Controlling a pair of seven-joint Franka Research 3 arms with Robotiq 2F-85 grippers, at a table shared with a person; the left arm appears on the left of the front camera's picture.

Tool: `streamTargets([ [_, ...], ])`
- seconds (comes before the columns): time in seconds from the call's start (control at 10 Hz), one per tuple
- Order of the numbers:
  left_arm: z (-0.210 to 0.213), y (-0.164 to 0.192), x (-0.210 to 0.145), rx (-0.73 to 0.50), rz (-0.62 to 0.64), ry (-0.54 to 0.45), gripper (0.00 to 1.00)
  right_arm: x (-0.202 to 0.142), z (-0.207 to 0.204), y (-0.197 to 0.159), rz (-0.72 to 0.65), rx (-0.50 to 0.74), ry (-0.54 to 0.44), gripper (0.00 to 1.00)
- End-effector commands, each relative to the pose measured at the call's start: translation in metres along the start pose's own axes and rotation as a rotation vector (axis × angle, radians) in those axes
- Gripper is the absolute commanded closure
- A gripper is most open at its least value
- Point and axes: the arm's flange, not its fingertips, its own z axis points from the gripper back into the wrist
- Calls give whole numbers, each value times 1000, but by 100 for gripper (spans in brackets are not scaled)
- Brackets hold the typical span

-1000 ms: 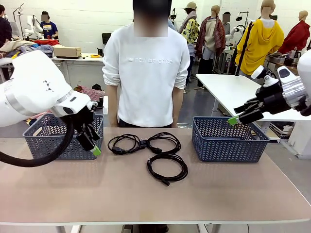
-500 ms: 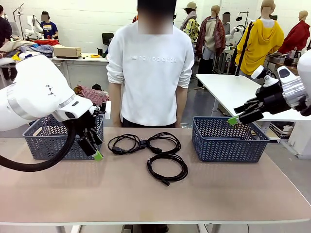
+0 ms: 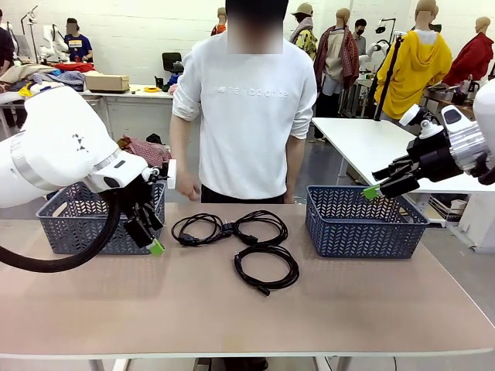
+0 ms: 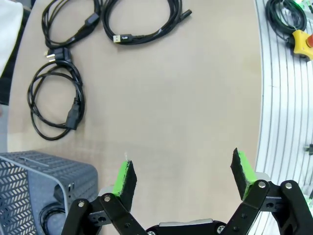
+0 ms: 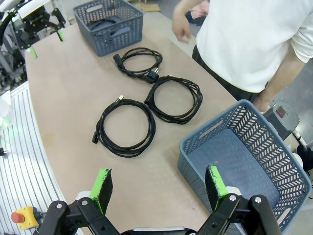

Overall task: Organize the cables according to human instructions.
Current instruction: Pick up a bundle of cables and place it in the basket indicated by the human.

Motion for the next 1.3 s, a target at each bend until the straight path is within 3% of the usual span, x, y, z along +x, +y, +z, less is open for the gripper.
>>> streamTargets([
  [0.0, 1, 0, -1, 2, 3, 0, 0, 1, -1, 0, -2, 8, -22, 0],
  [1.2, 1, 0, -1, 2, 3, 0, 0, 1, -1, 0, -2, 8, -22, 0],
])
